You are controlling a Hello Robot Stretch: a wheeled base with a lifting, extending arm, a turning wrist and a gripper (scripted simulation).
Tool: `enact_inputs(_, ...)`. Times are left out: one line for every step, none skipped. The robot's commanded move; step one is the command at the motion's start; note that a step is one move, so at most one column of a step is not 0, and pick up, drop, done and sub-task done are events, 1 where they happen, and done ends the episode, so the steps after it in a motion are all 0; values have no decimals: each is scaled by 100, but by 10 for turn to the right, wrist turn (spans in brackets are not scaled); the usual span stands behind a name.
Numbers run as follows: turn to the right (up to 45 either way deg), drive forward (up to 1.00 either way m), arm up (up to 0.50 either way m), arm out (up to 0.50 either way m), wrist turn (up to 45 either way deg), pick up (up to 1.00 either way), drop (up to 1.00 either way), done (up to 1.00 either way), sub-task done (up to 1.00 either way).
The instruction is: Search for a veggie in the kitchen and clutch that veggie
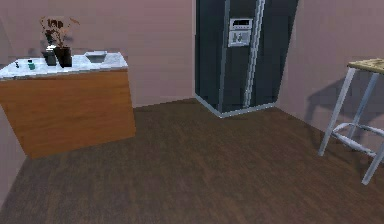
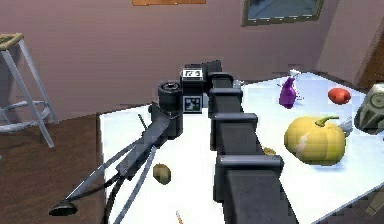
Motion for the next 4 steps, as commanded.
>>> enact_inputs(0, 0, 0, 0, 450, 0, 0, 0, 0)
enact_inputs(0, 0, 0, 0, 450, 0, 0, 0, 0)
enact_inputs(0, 0, 0, 0, 210, 0, 0, 0, 0)
enact_inputs(0, 0, -28, 0, 0, 0, 0, 0, 0)
